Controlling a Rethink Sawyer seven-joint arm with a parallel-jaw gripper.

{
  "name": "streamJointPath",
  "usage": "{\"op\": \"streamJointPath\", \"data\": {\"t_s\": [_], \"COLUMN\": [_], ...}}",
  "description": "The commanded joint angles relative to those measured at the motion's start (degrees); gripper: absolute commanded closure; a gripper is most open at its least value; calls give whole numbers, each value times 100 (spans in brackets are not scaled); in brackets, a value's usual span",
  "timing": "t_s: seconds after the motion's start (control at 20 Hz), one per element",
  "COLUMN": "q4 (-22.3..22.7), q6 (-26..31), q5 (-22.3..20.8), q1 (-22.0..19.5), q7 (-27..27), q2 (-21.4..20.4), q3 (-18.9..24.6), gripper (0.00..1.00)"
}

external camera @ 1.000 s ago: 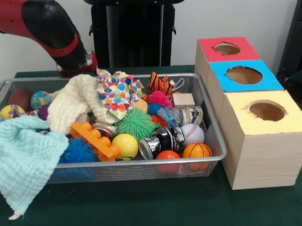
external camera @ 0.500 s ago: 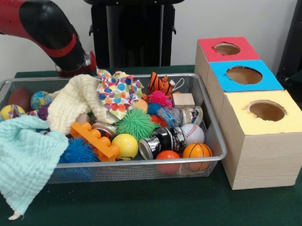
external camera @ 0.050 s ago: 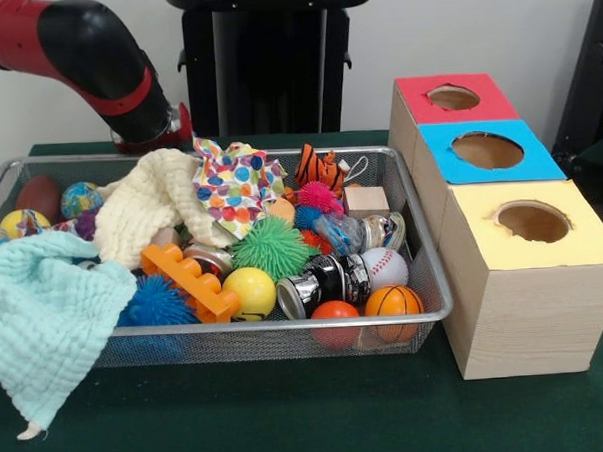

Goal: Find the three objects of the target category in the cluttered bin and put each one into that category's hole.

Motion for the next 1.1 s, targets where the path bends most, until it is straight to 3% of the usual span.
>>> {"op": "streamJointPath", "data": {"t_s": [0.05,0.2,0.8,1.1], "q4": [-204,-92,342,316], "q6": [-1012,-1034,-305,-22], "q5": [-362,-375,-386,-339], "q1": [-20,-23,386,526], "q7": [157,146,144,76], "q2": [645,435,-1093,-1431], "q3": [613,662,721,709], "gripper": [100,100,100,100]}}
